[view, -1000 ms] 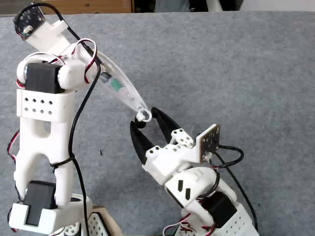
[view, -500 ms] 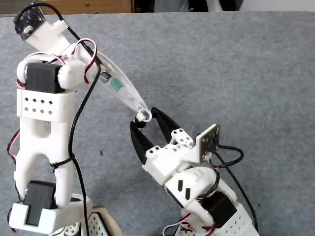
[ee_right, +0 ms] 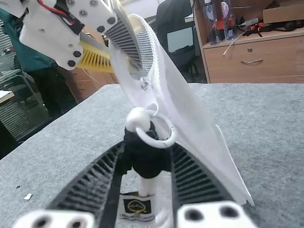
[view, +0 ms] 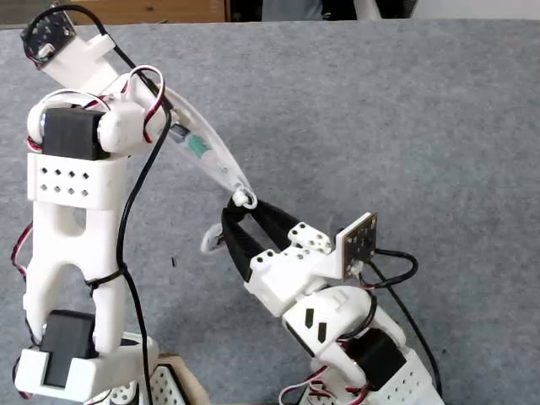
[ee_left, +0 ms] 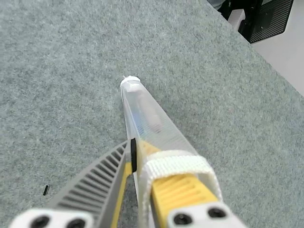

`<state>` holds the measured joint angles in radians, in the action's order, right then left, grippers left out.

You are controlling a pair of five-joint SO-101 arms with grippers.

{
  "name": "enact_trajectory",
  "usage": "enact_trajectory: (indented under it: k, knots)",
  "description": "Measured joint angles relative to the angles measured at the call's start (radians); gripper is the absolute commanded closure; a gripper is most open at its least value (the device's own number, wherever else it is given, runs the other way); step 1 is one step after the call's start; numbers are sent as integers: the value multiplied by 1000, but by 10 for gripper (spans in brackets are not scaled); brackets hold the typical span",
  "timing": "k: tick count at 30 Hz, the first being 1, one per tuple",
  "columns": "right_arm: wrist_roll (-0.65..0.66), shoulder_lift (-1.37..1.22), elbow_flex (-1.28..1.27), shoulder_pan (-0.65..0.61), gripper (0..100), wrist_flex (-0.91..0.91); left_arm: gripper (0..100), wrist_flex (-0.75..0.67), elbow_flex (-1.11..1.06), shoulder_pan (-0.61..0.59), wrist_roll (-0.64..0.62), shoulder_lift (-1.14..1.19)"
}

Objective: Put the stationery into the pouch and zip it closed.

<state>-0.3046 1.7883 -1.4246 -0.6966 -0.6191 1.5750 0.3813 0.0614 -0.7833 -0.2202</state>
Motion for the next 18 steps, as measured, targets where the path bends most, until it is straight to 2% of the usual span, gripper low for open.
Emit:
enact_trajectory:
  k: [12, 18]
  knots:
    - [12, 0, 0, 28, 987, 0, 971, 0, 0, 0, 0, 0]
    - [170, 0, 57, 110, 987, 0, 970, -6, -66, 2, 5, 0]
